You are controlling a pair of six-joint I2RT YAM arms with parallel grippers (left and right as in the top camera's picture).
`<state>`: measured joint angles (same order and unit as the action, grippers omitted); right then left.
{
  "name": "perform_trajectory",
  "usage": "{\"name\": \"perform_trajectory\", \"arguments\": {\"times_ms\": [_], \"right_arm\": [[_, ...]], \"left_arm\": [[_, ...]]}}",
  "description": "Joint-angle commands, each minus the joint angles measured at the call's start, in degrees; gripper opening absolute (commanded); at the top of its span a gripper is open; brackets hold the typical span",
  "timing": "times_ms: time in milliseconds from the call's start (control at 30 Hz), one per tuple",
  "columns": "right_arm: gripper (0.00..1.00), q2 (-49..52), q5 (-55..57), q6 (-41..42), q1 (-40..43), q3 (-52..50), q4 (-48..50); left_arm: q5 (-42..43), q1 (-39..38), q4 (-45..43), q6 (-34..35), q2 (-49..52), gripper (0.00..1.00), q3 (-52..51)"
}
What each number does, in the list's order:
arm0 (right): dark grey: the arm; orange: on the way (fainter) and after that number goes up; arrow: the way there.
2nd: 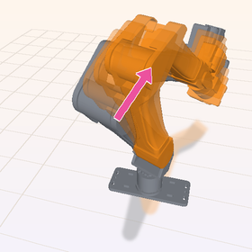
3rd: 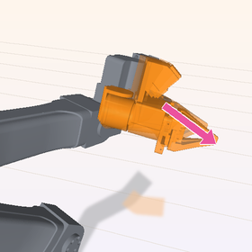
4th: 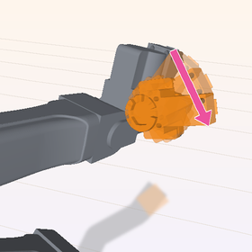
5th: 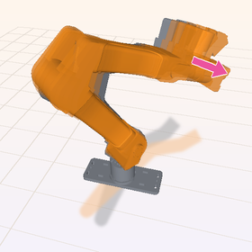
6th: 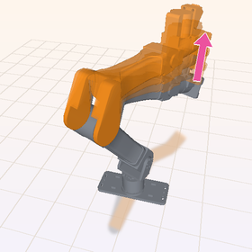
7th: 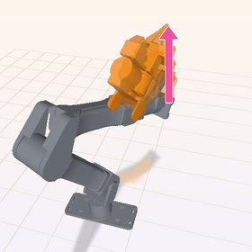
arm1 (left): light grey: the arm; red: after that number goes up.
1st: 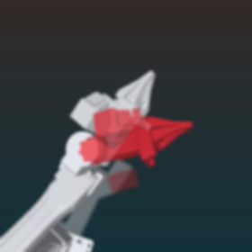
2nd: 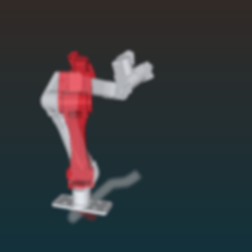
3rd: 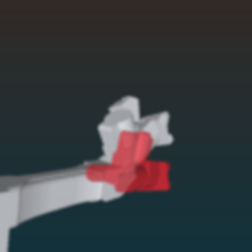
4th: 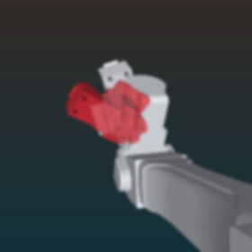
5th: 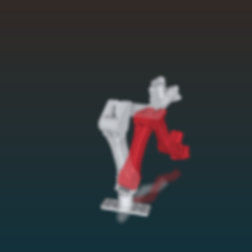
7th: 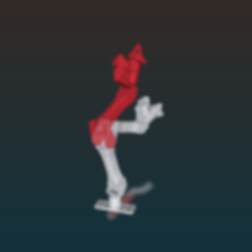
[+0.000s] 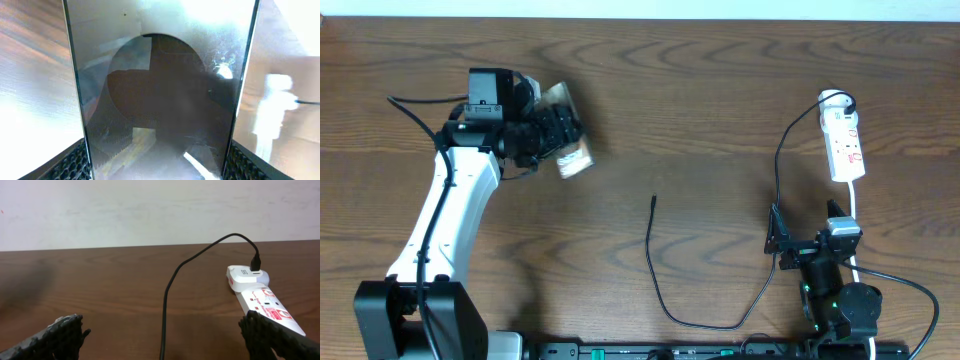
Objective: Plug charger to phone and switch on socket
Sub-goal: 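Lift the phone and rotate it upright with the left gripper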
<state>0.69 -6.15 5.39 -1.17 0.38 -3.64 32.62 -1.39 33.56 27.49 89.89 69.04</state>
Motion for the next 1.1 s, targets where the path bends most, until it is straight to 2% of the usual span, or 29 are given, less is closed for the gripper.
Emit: {"name": "perform_trajectory", "arguments": {"times_ms": [0, 200, 267, 400, 600, 1067], "right_arm": [[0.99, -0.3, 0.2, -0.7, -0.3, -0.1, -0.3], [0.99, -0.3, 0.3, -0.7, -0.3, -0.1, -0.2], [0.99, -0.3, 0.2, -0.7, -0.3, -0.1, -0.2], [0.99, -0.3, 0.2, -0.8, -0.3, -0.1, -0.3], [0.99, -0.3, 0.3, -0.7, -0.3, -0.1, -0.3], [0.99, -0.3, 0.3, -0.7, -0.3, -0.1, -0.2]], "left_arm": [[18.6, 0.1, -1.4, 18.8, -1.5, 0.08, 1.7], [32.2, 0.1, -2.0, 45.7, -1.5, 0.08, 1.7], [36.5, 0.1, -2.0, 52.2, -1.5, 0.08, 1.7], [43.4, 0.1, -2.0, 60.6, -1.5, 0.07, 1.7], [47.7, 0.1, -2.1, 67.6, -1.5, 0.07, 1.7], [47.8, 0.1, -3.1, 67.8, -1.5, 0.07, 1.7]]}}
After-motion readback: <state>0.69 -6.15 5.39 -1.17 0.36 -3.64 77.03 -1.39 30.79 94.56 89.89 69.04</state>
